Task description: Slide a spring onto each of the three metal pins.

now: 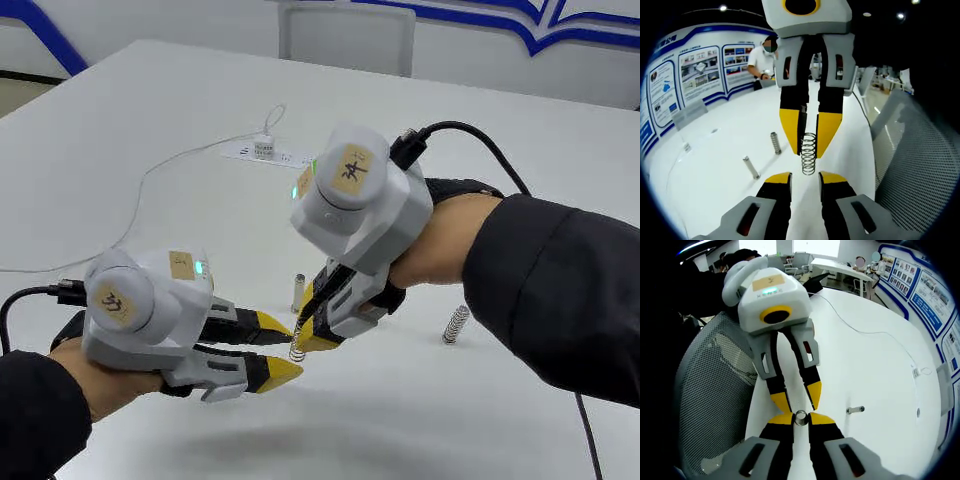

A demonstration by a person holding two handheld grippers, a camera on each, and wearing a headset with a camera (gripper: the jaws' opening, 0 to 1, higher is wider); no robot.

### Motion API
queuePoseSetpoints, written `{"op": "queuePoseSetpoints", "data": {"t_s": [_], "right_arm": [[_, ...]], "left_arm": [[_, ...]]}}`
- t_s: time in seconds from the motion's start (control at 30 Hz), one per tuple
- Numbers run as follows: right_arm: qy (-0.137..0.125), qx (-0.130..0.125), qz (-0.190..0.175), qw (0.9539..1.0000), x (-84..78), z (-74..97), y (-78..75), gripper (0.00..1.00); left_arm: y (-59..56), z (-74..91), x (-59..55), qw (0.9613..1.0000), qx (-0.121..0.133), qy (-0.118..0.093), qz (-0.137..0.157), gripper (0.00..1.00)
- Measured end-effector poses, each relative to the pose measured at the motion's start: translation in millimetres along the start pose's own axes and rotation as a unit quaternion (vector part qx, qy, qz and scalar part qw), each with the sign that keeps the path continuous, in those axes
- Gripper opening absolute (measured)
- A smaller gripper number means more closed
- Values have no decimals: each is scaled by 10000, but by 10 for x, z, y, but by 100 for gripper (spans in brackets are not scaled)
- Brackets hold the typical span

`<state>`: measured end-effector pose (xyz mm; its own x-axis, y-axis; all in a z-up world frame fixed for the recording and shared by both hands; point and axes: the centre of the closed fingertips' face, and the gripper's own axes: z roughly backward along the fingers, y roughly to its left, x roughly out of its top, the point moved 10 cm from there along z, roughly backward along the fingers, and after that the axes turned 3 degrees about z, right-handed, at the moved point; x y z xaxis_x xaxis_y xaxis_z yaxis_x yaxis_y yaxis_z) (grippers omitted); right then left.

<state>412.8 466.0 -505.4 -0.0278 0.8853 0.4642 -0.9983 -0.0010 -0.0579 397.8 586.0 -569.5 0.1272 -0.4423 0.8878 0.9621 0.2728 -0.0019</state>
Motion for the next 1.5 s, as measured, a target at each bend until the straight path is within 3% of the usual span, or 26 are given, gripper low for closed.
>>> {"op": "queuePoseSetpoints", "data": {"t_s": [0.57, 0.83, 1.07, 1.27, 1.5], "right_arm": [[-16, -264, -204, 9994, -88, 134, -201, 12], [-43, -441, -342, 9984, -98, 137, -409, 12], [-69, -742, -464, 9961, -79, 143, -596, 12], [-112, -939, -585, 9938, -44, 112, -806, 12], [8, -863, -684, 9939, -44, -31, -890, 12]], "left_arm": [[40, 149, -96, 9988, 327, -113, 356, 36], [2, 155, -126, 9977, 399, -161, 521, 41], [10, 141, -133, 9975, 435, -163, 535, 44], [0, 118, -140, 9977, 414, -132, 515, 46], [3, 119, -150, 9976, 425, -144, 530, 47]]}}
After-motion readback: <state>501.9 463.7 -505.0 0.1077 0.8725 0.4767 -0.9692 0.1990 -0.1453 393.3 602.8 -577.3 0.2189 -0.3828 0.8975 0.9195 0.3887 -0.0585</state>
